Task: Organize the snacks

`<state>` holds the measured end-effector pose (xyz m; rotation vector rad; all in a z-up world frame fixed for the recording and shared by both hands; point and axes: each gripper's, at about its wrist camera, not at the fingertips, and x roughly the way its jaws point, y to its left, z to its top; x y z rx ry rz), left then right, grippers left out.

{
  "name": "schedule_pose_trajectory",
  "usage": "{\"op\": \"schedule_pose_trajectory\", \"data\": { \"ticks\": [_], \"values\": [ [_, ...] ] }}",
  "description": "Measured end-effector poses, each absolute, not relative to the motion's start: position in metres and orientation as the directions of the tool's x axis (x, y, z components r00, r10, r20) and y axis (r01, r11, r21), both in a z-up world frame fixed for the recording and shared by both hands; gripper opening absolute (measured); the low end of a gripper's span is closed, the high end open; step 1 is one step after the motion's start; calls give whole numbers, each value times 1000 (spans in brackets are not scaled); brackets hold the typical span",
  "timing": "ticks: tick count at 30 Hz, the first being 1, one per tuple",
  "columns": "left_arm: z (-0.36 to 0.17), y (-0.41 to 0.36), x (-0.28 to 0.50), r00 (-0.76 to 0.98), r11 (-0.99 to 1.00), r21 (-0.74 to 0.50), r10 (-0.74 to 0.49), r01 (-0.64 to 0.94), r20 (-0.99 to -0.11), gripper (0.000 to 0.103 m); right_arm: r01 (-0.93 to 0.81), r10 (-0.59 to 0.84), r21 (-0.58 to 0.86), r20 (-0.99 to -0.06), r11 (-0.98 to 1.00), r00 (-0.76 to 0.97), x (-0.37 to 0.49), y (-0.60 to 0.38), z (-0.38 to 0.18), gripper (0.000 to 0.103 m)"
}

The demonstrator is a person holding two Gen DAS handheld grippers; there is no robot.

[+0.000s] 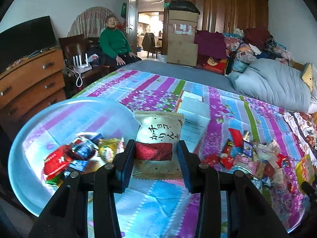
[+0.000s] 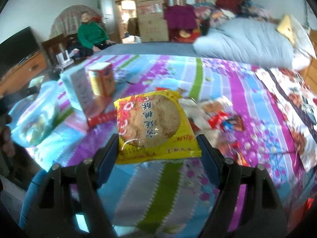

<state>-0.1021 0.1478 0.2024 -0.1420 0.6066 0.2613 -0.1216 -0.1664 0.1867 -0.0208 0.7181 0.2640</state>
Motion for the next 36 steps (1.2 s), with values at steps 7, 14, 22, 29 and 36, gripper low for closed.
{"op": "schedule_pose_trajectory", "data": {
  "ticks": [7,14,22,29,36],
  "values": [
    [205,174,-111,787,945,-84,212,-316,-580,43,-322,286,59,-629,945,723,-117,-123,206,78],
    [205,189,-116,785,937,-112,206,-330,-585,43,-389,318,29,-634,921,705,-107,-90,215,50],
    [180,194,-110,756,939,-111,189,-327,-627,44,-364,172,-77,-777,928,605,-72,-89,144,51],
    [169,194,-114,750,947,-138,134,-289,-648,44,-546,277,35,-888,837,367,-86,-74,101,96],
    [167,200,-115,746,948,-155,111,-277,-657,44,-630,145,-53,-955,775,258,-57,-49,48,96]
  ]
}}
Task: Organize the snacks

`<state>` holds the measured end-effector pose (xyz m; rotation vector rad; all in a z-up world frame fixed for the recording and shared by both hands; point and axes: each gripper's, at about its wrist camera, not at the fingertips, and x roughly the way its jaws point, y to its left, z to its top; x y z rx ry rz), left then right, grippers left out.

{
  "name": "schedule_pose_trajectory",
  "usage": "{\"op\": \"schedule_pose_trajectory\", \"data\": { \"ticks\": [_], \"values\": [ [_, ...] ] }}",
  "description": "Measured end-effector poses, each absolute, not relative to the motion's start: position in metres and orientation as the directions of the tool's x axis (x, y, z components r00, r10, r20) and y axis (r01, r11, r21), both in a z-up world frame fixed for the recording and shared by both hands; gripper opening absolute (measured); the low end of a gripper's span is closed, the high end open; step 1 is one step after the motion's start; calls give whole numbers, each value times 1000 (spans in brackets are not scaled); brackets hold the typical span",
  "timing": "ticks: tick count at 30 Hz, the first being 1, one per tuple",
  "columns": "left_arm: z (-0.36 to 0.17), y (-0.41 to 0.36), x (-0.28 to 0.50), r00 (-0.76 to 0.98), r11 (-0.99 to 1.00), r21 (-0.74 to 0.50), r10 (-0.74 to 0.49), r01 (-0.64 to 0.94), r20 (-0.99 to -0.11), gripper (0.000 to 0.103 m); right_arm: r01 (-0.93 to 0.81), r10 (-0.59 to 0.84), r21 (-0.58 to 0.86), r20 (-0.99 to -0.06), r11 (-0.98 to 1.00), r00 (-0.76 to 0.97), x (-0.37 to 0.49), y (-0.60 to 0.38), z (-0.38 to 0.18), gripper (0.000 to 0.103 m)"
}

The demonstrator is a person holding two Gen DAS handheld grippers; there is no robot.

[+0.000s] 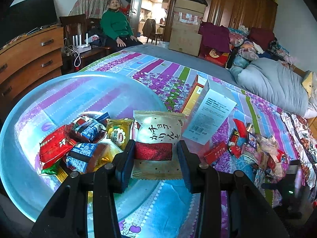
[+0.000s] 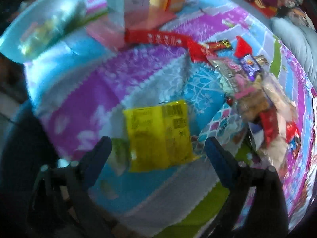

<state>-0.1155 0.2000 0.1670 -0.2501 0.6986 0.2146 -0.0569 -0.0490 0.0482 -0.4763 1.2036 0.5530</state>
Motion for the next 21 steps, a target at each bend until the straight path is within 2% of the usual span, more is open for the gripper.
{"op": "schedule_pose_trajectory", "data": {
  "ticks": [5,6,7,13,21],
  "values": [
    [167,209,-114,740,949,-150,112,-278,-664,44,-612,126,-39,-966,790,224,-48,-48,27,95],
    [167,211,-114,739,948,-153,111,-280,-664,44,-603,126,-41,-964,797,232,-50,-48,28,90],
    [166,214,-112,736,945,-158,110,-285,-668,44,-594,158,2,-965,805,210,-50,-49,29,75],
    [168,224,-108,736,941,-161,119,-297,-667,44,-504,199,40,-943,863,265,-60,-55,41,74],
    [181,246,-109,748,929,-178,138,-326,-649,44,-437,308,102,-847,894,433,-61,-53,125,74]
  ]
}}
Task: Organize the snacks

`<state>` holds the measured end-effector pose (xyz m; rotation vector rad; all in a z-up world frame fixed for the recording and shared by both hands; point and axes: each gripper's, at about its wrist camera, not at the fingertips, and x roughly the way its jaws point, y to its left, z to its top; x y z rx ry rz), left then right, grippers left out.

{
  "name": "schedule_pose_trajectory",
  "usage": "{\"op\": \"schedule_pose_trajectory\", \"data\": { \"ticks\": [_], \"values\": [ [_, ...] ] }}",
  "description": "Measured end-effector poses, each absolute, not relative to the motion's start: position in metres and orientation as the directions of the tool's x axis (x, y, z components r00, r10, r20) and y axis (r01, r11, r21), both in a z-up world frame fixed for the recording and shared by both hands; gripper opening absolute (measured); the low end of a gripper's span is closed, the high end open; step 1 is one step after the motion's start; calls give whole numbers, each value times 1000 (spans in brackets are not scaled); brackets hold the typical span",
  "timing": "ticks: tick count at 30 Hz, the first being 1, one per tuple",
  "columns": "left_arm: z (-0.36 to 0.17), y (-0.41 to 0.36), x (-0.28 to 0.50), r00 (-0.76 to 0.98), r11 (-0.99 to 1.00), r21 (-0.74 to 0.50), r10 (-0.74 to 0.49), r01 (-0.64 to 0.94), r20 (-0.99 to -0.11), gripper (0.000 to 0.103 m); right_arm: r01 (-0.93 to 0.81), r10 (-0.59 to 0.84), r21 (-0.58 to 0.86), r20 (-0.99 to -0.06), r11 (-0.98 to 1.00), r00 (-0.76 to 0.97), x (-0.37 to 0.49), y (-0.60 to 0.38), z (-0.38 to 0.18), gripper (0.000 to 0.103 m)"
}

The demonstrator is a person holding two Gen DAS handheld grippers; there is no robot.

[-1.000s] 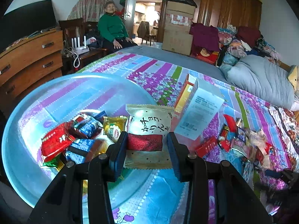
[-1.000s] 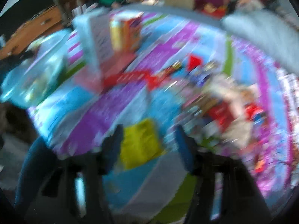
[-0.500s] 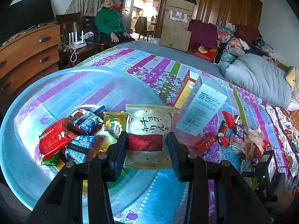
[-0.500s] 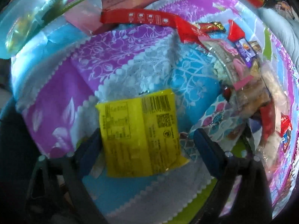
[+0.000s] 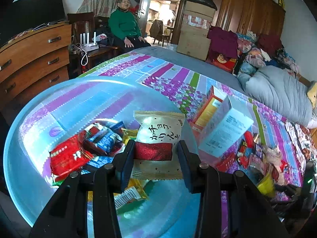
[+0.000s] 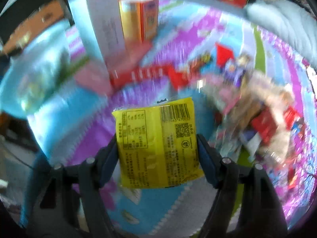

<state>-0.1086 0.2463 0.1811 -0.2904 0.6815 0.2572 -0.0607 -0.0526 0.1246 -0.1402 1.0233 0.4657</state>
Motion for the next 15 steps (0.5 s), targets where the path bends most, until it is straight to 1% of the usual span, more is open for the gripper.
{"op": "schedule_pose_trajectory", "data": {
  "ticks": [4,8,12,15],
  "values": [
    [192,264,-115,760,914,-198,159,-355,-630,44,-487,399,127,-762,864,510,-49,-15,180,74],
    [200,285,-123,766,896,-210,190,-391,-614,44,-587,498,125,-683,800,534,-45,32,227,74],
    [203,302,-129,767,879,-237,195,-413,-612,44,-673,572,128,-654,728,495,-39,85,247,74],
    [204,307,-133,765,874,-236,207,-425,-609,44,-714,602,125,-649,688,466,-40,116,247,74]
  ]
}}
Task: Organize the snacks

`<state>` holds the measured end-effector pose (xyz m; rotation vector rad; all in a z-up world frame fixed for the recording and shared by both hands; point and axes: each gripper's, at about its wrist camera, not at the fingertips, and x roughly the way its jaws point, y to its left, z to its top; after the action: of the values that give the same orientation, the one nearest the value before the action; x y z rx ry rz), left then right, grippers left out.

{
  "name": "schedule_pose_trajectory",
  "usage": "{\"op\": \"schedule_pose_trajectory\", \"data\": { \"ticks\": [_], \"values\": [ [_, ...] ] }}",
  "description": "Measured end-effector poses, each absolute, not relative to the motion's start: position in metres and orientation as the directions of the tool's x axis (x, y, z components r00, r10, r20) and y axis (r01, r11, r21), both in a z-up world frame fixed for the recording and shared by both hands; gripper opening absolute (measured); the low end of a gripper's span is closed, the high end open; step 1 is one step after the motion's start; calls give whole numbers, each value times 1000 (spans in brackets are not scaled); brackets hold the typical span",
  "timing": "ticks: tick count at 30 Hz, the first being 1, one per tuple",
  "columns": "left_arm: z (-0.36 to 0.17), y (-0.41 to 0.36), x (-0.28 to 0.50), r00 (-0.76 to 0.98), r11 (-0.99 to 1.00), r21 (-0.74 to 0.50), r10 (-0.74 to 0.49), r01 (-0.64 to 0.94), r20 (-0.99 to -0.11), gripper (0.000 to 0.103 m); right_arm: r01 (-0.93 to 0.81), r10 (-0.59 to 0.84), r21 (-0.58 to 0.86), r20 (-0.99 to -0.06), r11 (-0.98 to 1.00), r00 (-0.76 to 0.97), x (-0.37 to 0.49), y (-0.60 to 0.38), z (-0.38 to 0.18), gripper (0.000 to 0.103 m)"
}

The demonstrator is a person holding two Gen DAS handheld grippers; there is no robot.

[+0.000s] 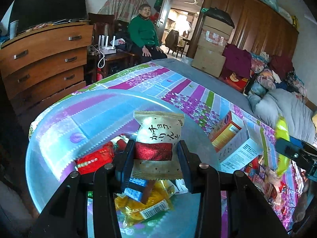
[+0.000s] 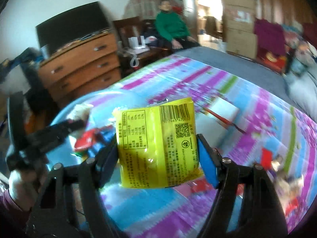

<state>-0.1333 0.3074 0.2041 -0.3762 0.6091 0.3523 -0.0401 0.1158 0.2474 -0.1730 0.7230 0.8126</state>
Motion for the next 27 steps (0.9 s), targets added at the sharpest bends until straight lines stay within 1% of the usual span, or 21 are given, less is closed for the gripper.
{"op": "schedule_pose_trajectory", "data": {
  "ticks": [6,12,27],
  "values": [
    [207,316,-140,758,863,-222,242,-453,-605,44,-754,643,171,-658,634,391,-34,158,233,74],
    [203,327,-146,744,840,-233,263,-490,-614,44,-775,663,181,-654,605,364,-44,176,238,74],
    [199,332,-148,732,827,-232,280,-513,-622,44,-779,690,229,-646,584,327,-47,193,237,74]
  ]
}}
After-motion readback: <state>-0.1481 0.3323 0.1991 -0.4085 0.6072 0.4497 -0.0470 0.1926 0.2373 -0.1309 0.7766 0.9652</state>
